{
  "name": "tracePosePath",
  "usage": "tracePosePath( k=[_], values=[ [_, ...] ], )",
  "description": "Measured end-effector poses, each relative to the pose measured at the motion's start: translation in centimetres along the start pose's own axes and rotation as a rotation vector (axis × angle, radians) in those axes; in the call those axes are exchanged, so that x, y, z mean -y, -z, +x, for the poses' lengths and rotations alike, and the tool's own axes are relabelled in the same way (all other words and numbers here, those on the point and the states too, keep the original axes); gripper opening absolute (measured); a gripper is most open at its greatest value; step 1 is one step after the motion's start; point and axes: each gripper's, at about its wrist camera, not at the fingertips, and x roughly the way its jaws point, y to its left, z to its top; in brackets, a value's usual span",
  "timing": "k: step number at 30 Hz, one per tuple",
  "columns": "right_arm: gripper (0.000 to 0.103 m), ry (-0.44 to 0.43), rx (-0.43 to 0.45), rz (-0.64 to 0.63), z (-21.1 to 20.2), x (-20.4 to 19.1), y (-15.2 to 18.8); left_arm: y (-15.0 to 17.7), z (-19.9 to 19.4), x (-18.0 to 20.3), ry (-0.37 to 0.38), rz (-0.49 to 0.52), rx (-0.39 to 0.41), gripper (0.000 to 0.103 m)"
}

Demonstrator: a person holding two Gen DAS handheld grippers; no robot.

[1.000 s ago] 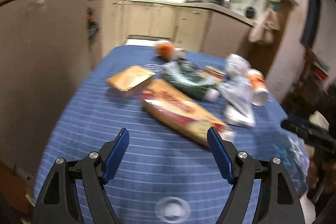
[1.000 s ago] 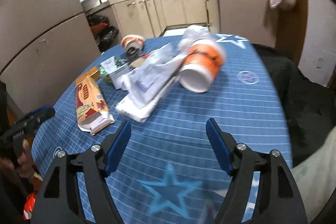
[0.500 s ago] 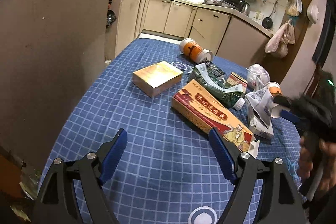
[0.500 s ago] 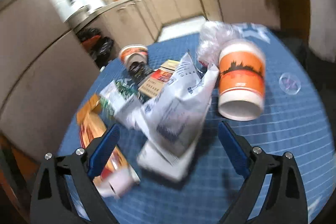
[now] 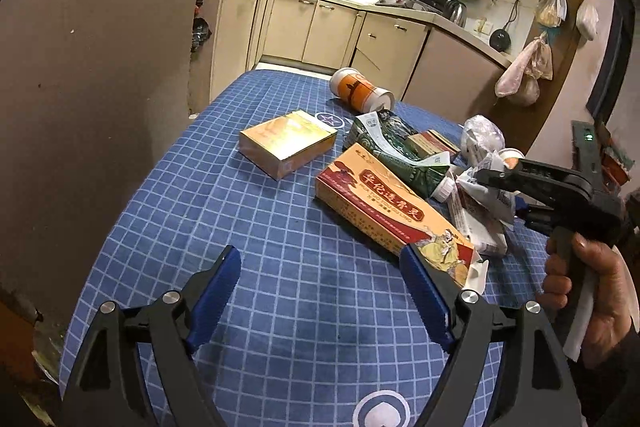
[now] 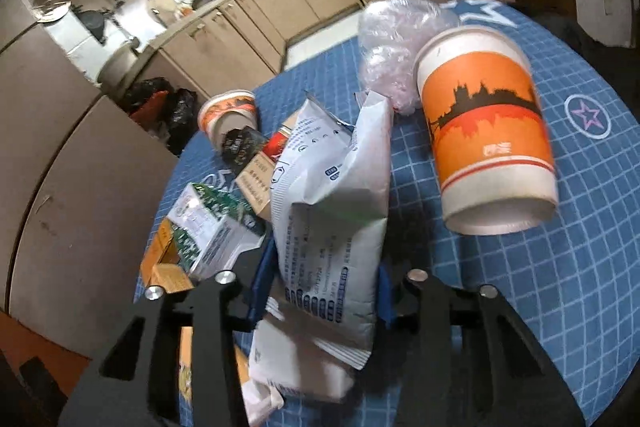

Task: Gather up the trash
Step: 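Grasp the red-and-yellow medicine box with the left tool while the right tool grasps a white paper bag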

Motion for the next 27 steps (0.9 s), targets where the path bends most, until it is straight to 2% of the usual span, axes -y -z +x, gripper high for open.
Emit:
tracePosePath(
  k=[6,8,10,12,15,19,22,27],
  values=[
    [0.035,-0.093,0.007,-0.025,-4.5,0.6,1.8,0.2,0.3,1.1,0.036,-0.007,-0.019,0.082],
    [0.035,-0.115,-0.016,-0.024,-5.4,0.8,2.3,0.1,0.3,1.7,0.041,0.006,-0.02,0.083],
    [0.035,-0.112,0.005,-0.053,-7.2,1.0,3.2,-0.1,0.3,2.4,0.049,0.008,-0.019,0.084],
    [0.035,-0.087,0.04,-0.076,-8.8,1.3,3.8,-0.8,0.3,3.2,0.051,0.0,-0.01,0.088],
    [0.035,-0.12,0.056,-0.065,-10.7,2.2,4.7,-2.1,1.0,4.5,0.067,-0.034,-0.014,0.095],
    [0.035,-0.146,0.065,-0.092,-12.3,2.4,5.7,-3.5,3.9,7.0,-0.03,-0.038,-0.066,0.097],
    [0.035,-0.161,0.066,-0.105,-13.1,2.6,6.4,-3.5,5.9,7.8,-0.074,-0.086,-0.11,0.097],
    [0.035,-0.165,0.065,-0.115,-13.6,3.4,6.9,-3.1,8.3,8.6,-0.152,-0.125,-0.118,0.097]
  ],
)
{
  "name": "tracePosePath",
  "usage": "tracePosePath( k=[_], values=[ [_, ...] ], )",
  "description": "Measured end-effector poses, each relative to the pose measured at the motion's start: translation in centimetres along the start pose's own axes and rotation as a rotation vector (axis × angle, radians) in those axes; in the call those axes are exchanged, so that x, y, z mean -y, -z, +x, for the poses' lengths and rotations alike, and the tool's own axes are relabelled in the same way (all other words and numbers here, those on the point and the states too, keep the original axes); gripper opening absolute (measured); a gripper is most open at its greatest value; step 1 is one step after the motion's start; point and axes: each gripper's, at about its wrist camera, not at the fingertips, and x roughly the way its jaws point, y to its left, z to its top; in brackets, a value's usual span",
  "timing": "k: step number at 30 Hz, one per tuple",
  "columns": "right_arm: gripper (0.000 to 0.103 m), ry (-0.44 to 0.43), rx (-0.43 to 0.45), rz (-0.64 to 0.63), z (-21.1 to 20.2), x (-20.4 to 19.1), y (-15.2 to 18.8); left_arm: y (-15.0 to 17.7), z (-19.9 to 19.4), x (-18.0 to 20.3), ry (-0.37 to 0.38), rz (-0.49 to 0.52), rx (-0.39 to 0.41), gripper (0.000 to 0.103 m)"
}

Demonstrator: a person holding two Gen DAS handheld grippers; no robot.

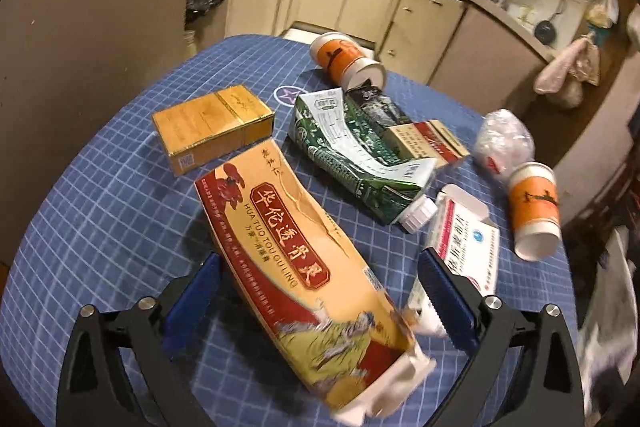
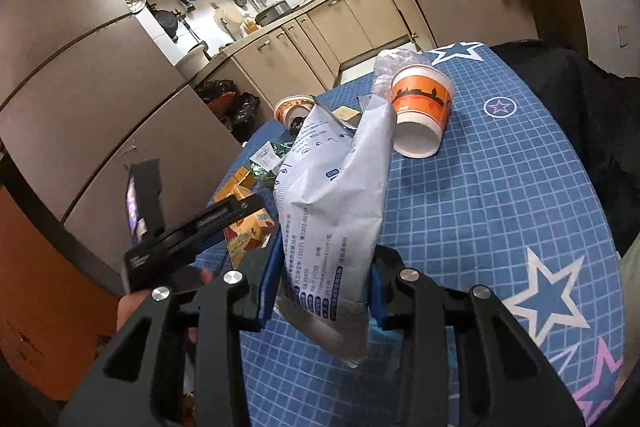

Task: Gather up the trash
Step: 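Grasp the red-and-yellow medicine box with the left tool while the right tool grasps a white paper bag, then carry the medicine box and paper bag over the white bucket with both tools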

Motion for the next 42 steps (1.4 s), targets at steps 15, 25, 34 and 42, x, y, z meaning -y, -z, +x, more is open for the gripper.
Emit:
tracePosePath(
  k=[15,25,34,42],
  values=[
    [0.035,0.017,-0.007,-0.006,-0.1,0.2,1.4,2.2,-1.1,-2.0,-0.041,0.056,-0.004,0.051],
    [0.034,0.021,-0.023,-0.036,0.1,-0.6,2.1,5.3,-5.3,-4.3,0.01,0.1,-0.016,0.024],
    [0.034,0.019,-0.045,-0.05,0.3,-1.3,3.2,6.7,-6.3,-4.0,0.029,0.148,-0.004,0.023],
    [0.033,0.012,-0.052,-0.062,0.3,-1.8,3.8,6.9,-8.6,-3.0,0.073,0.184,0.05,0.022]
  ],
)
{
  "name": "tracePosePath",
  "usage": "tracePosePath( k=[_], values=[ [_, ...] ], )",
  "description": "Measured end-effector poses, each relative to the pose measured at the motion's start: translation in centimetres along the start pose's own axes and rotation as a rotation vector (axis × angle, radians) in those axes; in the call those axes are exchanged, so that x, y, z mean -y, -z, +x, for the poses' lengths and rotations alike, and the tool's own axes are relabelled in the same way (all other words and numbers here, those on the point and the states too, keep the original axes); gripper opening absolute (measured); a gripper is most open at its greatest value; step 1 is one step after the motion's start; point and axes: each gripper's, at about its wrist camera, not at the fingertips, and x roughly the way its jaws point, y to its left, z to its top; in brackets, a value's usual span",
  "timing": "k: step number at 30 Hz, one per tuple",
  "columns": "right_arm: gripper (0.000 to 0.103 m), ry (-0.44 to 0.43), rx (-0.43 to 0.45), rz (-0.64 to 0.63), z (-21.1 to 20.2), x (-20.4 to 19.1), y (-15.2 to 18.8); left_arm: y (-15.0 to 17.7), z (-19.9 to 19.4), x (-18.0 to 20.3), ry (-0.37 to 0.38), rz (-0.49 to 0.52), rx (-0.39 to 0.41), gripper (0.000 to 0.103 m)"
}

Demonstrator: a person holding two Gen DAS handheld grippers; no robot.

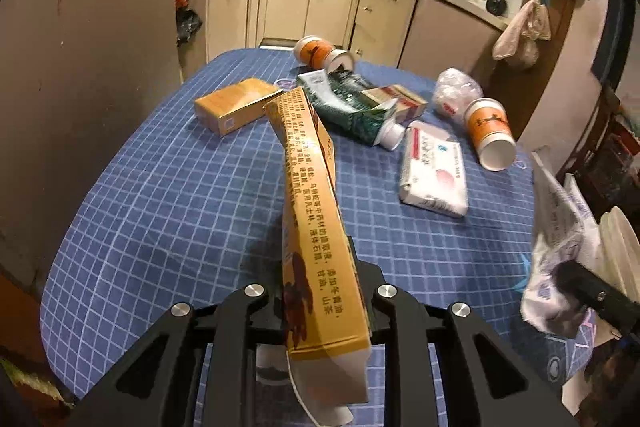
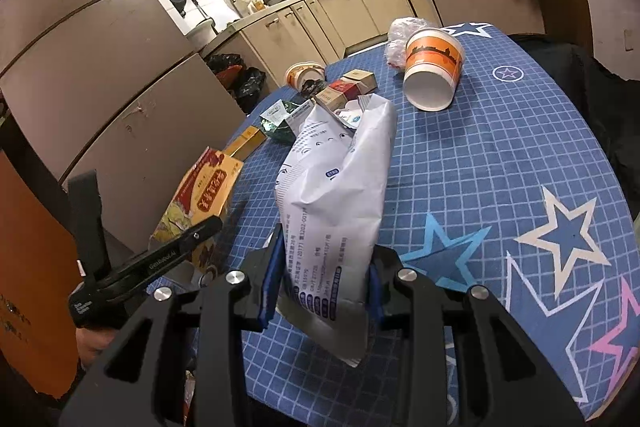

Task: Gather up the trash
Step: 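Carry the medicine box and paper bag over the white bucket with both tools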

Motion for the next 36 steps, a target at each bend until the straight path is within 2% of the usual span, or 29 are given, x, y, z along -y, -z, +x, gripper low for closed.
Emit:
tracePosePath(
  k=[26,36],
  values=[
    [0.032,0.107,0.168,-0.018,-7.1,1.1,-0.4,-2.5,-4.2,10.8,-0.041,0.262,0.189,0.022],
    [0.032,0.204,0.277,0.007,-12.5,3.4,-0.7,-2.7,-4.8,16.8,0.028,0.367,0.233,0.022]
  ],
)
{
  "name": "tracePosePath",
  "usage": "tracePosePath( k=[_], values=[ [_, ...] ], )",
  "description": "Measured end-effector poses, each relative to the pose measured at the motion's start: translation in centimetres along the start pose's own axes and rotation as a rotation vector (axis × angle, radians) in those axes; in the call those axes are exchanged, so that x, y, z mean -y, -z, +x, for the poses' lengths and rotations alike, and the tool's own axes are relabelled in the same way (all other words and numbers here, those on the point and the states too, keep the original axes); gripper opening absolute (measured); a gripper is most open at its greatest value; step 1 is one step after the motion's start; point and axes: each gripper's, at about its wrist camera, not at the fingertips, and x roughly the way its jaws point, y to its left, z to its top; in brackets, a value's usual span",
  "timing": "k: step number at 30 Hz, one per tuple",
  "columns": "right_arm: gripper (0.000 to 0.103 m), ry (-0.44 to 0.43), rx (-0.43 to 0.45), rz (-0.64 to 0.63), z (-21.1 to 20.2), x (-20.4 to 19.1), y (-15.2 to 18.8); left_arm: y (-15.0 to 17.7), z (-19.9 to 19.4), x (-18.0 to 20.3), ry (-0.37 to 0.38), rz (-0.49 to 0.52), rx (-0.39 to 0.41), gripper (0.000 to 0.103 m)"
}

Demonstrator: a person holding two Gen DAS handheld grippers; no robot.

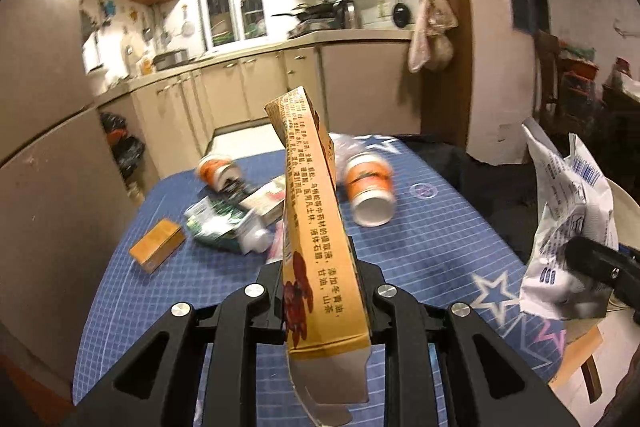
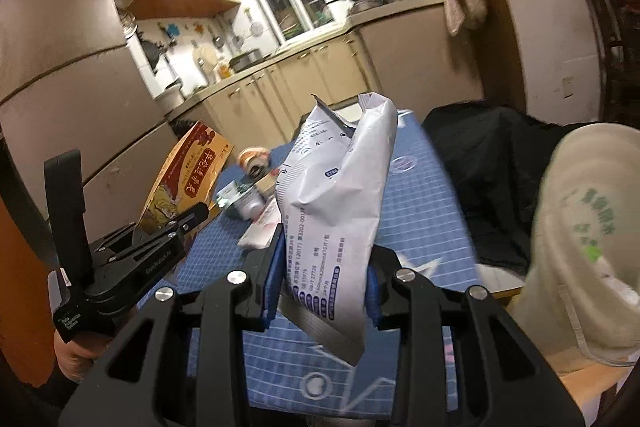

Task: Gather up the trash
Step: 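Carry the medicine box and paper bag over the white bucket with both tools, then open both tools to drop the box and bag into the bucket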

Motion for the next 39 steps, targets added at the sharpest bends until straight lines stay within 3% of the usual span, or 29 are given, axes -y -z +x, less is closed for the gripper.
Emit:
tracePosePath(
  k=[11,21,33,39],
  values=[
    [0.032,0.163,0.134,0.051,-6.7,5.6,-1.5,-2.6,0.1,8.9,0.185,0.111,0.045,0.022],
    [0.032,0.35,0.227,0.056,-12.3,10.3,-3.0,-6.3,-1.1,18.2,0.442,0.194,0.097,0.022],
    [0.032,0.563,0.205,0.019,-13.7,15.7,-4.2,-6.4,0.9,27.8,0.756,0.265,0.078,0.022],
    [0.032,0.607,0.157,0.028,-12.9,18.5,-3.6,-6.5,3.9,30.5,0.802,0.284,0.023,0.022]
  ],
)
